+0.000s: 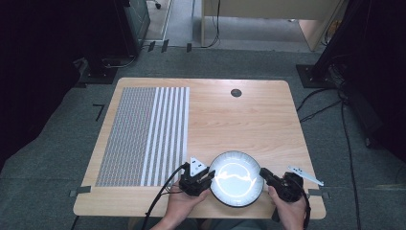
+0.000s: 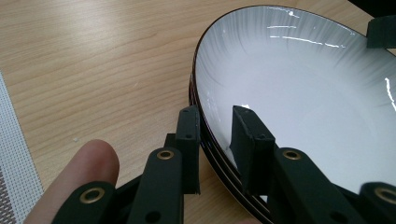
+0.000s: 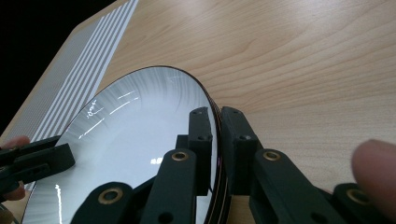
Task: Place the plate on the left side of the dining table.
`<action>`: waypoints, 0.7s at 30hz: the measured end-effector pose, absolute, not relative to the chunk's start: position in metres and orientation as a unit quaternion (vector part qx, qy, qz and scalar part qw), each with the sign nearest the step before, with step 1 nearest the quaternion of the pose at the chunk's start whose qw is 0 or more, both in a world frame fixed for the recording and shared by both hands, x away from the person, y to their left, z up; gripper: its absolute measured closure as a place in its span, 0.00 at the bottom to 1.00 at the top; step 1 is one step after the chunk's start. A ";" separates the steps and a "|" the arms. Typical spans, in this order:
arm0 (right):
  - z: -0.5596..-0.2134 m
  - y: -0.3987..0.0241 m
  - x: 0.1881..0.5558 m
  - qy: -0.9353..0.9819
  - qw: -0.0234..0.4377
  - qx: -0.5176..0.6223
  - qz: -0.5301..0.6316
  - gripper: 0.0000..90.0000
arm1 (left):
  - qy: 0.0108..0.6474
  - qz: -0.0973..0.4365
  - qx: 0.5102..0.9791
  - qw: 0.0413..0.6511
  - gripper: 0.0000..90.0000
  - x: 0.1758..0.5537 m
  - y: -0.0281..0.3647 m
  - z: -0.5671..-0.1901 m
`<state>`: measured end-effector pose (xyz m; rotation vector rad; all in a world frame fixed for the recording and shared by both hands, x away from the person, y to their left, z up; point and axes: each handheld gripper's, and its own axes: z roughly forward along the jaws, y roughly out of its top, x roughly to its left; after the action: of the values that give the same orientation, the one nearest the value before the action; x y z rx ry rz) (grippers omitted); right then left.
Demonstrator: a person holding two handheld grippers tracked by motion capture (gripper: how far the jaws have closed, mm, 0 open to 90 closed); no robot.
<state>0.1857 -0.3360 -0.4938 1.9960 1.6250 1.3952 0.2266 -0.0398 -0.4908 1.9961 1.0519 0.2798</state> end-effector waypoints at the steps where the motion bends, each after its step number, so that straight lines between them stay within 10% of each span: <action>1: -0.493 -0.337 0.186 0.549 0.103 0.682 0.471 0.97 | 0.419 0.114 0.797 0.420 0.81 0.226 -0.040 -0.491; 21: -0.493 -0.347 0.185 0.515 0.042 0.704 0.487 0.95 | 0.413 0.127 0.799 0.417 0.81 0.224 -0.042 -0.492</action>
<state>0.1855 -0.3471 -0.4929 2.1552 1.5775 1.4894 0.2243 -0.0421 -0.4916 2.0065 1.0379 0.3197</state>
